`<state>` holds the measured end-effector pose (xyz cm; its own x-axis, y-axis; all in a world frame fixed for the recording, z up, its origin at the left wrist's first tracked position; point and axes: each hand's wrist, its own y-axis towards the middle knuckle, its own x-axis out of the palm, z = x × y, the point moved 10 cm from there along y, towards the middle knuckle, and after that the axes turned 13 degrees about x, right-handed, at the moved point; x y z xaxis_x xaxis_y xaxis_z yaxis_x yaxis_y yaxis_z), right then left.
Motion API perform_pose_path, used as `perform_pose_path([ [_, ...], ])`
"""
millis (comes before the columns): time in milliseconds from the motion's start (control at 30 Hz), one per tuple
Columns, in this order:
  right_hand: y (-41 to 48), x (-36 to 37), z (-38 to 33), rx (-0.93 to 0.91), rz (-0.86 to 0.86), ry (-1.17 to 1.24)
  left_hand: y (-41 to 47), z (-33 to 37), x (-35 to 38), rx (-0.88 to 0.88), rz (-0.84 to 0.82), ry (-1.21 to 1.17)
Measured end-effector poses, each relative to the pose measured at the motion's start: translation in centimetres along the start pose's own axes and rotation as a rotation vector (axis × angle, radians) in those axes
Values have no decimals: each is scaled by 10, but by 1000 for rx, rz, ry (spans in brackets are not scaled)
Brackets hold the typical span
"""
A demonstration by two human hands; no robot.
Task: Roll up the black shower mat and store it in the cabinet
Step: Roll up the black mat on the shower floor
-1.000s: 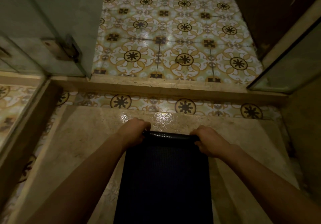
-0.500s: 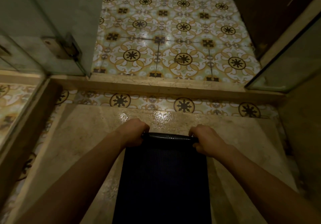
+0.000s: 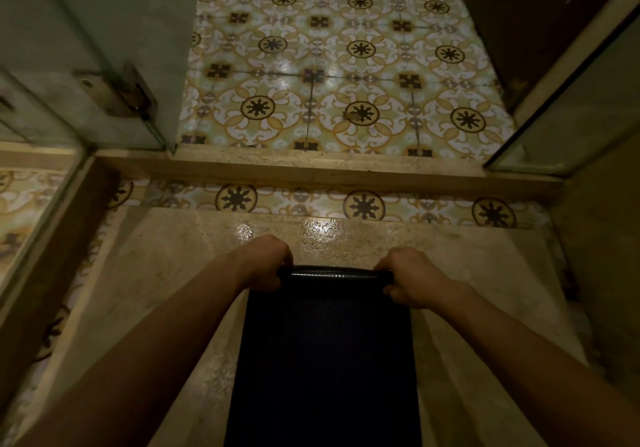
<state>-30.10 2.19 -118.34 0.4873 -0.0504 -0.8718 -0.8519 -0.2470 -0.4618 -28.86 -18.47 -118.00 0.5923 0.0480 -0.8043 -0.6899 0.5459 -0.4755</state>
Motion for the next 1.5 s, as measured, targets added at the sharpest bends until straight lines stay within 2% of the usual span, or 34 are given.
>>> perform_pose_path([
  [200,-4,-2,2,25,35,18,1,2,2,-31,44,32],
  [400,-3,-3,0,24,-22,12,1,3,5,-14,17,29],
  [600,-8,-3,-2,20,0,1,-1,6,1,-31,96,129],
  [867,-18,7,-4,4,-17,12,-8,11,9,-1,79,131],
  [1000,-24,9,-6,-27,35,10,-10,17,12,9,42,184],
  [1133,-26,9,-4,-26,60,2,-12,9,10,-10,-1,84],
  [1400,-33,5,-9,-93,32,-44,-14,13,7,-72,32,103],
  [1500,-34,6,-11,-94,44,-84,-14,11,15,-73,-1,16],
])
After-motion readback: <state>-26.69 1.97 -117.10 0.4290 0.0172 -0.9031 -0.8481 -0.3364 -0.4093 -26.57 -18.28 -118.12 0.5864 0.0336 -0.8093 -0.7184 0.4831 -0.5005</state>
